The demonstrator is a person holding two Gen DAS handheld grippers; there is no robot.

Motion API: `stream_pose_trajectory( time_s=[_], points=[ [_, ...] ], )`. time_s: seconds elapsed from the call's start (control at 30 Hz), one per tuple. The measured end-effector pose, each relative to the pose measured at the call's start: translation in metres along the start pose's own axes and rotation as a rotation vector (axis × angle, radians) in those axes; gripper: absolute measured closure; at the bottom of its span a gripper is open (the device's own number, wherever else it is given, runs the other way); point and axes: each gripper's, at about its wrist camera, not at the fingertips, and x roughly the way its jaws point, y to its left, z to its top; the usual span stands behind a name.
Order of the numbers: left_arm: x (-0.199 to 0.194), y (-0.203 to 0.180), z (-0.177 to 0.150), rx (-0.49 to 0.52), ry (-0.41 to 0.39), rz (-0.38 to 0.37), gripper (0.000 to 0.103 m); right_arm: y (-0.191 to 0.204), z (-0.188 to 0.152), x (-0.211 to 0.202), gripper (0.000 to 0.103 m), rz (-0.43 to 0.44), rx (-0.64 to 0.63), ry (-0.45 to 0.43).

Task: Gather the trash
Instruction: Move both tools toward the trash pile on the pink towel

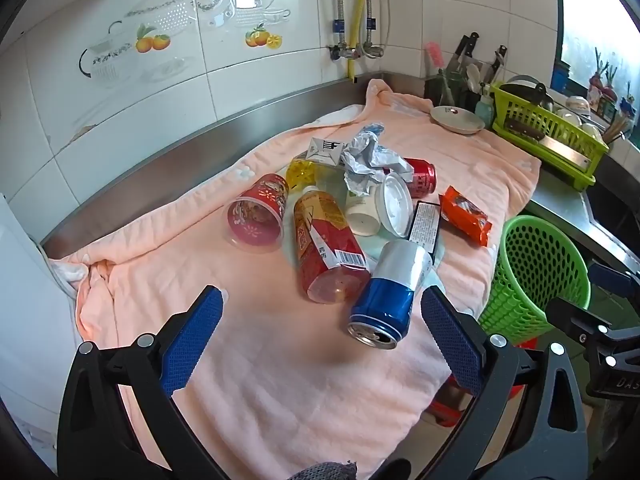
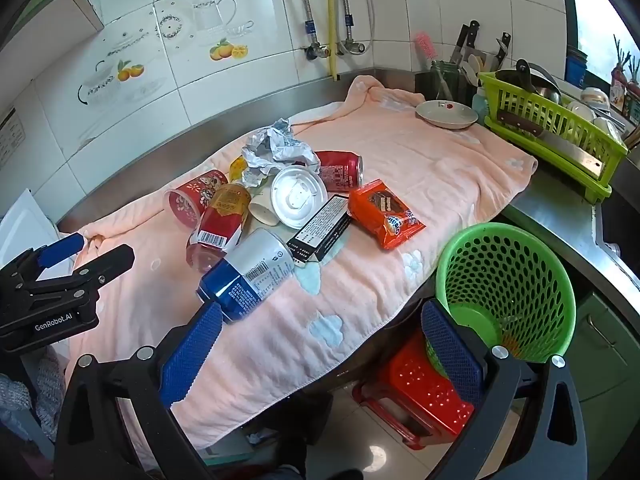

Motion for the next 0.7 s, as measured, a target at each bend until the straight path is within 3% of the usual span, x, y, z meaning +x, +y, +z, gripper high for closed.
stream_pose_trajectory(
  time_s=[0.7],
  points=[
    [0.0016, 0.0013, -0.0007, -0.003, 0.002, 0.006, 0.005, 0.0075, 0.0022, 0.0081, 0.006, 0.013, -0.01, 0.015]
  ],
)
